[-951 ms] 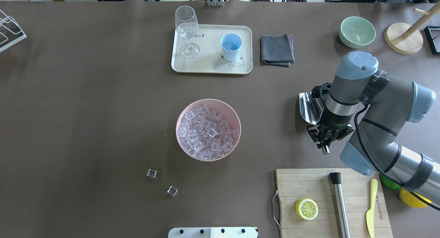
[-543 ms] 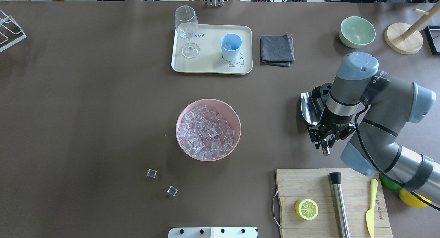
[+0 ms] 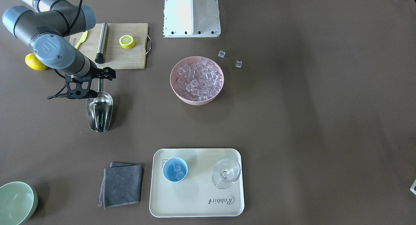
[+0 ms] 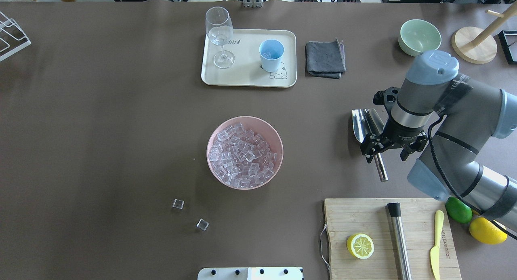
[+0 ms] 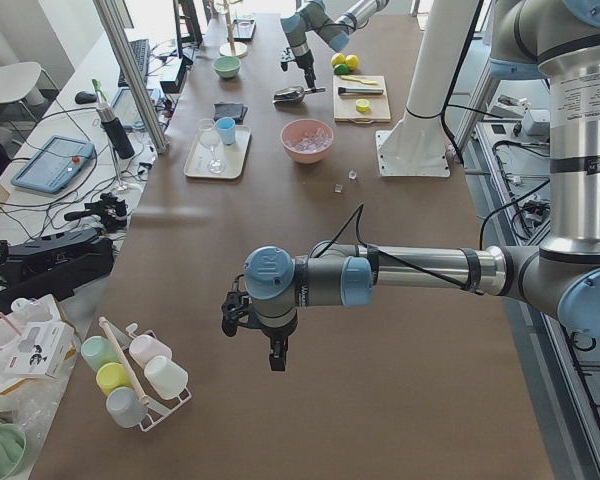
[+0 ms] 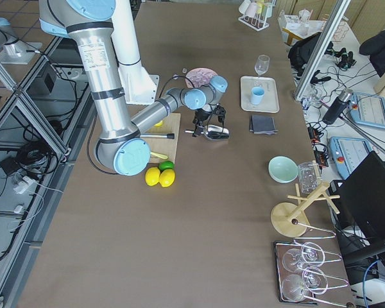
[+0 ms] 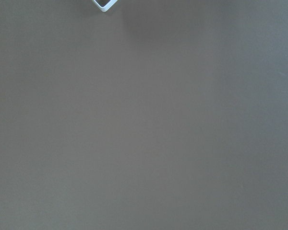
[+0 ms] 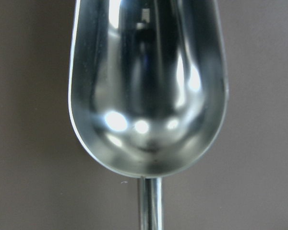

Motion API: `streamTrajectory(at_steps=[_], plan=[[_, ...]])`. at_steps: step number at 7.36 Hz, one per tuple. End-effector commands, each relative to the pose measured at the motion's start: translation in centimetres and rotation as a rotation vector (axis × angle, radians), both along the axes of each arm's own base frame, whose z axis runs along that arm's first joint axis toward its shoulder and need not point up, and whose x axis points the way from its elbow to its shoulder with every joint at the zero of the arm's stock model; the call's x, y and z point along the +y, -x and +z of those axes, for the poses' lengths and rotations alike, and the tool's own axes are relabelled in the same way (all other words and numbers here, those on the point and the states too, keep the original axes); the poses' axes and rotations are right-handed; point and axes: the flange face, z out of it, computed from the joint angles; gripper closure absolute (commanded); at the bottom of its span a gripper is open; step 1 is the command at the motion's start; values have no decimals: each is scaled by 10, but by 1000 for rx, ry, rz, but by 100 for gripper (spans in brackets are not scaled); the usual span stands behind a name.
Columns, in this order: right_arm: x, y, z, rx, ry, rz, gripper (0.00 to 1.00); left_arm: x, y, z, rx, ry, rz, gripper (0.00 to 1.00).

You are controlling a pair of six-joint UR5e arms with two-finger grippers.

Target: Put ice in cup with scoop

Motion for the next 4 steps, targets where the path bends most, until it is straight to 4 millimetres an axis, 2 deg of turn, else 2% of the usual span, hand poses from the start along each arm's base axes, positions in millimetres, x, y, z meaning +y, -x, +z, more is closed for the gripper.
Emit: streamTrajectory(at_steps=[1, 2, 4], plan=[[-40, -75, -1, -3, -57, 108, 0, 0, 0, 0, 0, 0, 0, 2], [-47, -112, 20, -2, -91, 100, 0, 0, -1, 0, 0, -2, 2, 2], [-50, -198, 84, 25, -133, 77, 0, 0, -1, 0, 0, 0, 2, 2]])
